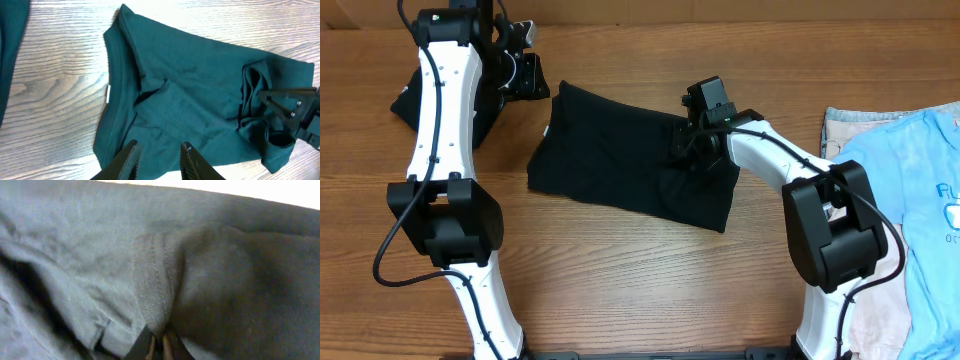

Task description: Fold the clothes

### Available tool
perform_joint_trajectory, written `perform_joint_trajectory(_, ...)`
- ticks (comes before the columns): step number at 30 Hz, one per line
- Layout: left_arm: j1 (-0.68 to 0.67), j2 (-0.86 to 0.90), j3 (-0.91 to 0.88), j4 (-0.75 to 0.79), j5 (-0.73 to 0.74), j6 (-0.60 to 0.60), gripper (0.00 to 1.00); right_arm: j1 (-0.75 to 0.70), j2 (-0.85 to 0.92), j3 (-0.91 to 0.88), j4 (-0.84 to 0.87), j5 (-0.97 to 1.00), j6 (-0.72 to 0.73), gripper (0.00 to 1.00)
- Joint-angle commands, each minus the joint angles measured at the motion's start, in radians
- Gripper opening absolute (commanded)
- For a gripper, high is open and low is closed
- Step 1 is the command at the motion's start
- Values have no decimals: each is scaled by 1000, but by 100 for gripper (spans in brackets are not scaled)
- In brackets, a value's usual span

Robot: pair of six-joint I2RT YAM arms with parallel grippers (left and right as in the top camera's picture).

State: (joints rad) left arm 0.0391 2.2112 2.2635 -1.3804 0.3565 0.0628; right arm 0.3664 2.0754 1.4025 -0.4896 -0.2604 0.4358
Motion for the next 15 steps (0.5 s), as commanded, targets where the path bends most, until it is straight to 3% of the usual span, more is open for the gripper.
perform_joint_trajectory(1,-8,-5,23,1,11,27,31,-17,-26,63,7,-47,13,4)
perform_joint_trajectory(15,-8,-5,23,16,11,27,33,-43,-52,113,17,9,14,5)
